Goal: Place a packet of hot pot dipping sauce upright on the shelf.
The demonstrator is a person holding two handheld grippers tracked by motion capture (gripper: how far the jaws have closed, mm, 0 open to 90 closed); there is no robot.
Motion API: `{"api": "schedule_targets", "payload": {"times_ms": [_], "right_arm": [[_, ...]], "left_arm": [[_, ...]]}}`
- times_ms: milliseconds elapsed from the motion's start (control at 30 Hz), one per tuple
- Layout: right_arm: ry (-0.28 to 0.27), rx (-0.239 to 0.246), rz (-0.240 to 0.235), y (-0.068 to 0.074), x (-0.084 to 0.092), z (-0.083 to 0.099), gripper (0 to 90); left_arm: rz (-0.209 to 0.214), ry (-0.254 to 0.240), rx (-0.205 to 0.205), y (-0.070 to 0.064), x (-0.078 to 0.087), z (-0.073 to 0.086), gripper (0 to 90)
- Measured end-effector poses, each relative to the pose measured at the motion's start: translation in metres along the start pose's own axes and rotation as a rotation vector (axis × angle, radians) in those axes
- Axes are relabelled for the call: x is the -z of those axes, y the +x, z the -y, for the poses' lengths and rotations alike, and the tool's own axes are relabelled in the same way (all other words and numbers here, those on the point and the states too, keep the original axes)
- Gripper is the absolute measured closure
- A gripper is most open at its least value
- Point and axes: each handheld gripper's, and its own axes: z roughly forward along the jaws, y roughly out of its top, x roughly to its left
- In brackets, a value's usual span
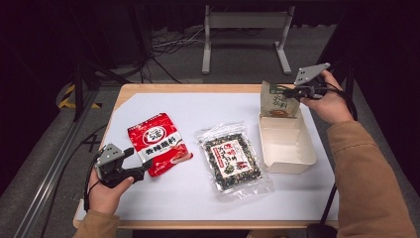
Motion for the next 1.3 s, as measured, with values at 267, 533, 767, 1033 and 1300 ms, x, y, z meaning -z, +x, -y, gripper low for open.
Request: {"api": "schedule_targets", "payload": {"times_ms": [267, 533, 767, 1033, 1300], "right_arm": [[0.032, -0.025, -0.019, 0.003, -0.007, 0.005, 88.9], [0.061, -0.058, -0.006, 0.002, -0.008, 0.013, 87.9], [0.058, -0.072, -0.002, 0.003, -0.008, 0.019, 89.0], [0.077, -0.114, -0.002, 0.002, -0.011, 0.029, 88.0], [0.045, -0.112, 0.016, 0.003, -0.008, 0.026, 80.5]], "left_arm": [[0.013, 0.002, 0.0, -0.002, -0.002, 0.0, 19.8], [0.021, 0.003, 0.001, -0.002, -0.004, -0.001, 19.9], [0.026, 0.004, -0.002, -0.003, -0.005, -0.002, 19.9], [0.029, 0.006, 0.002, -0.002, -0.006, -0.002, 19.9], [0.035, 0.01, -0.006, -0.002, -0.009, -0.003, 19.9]]}}
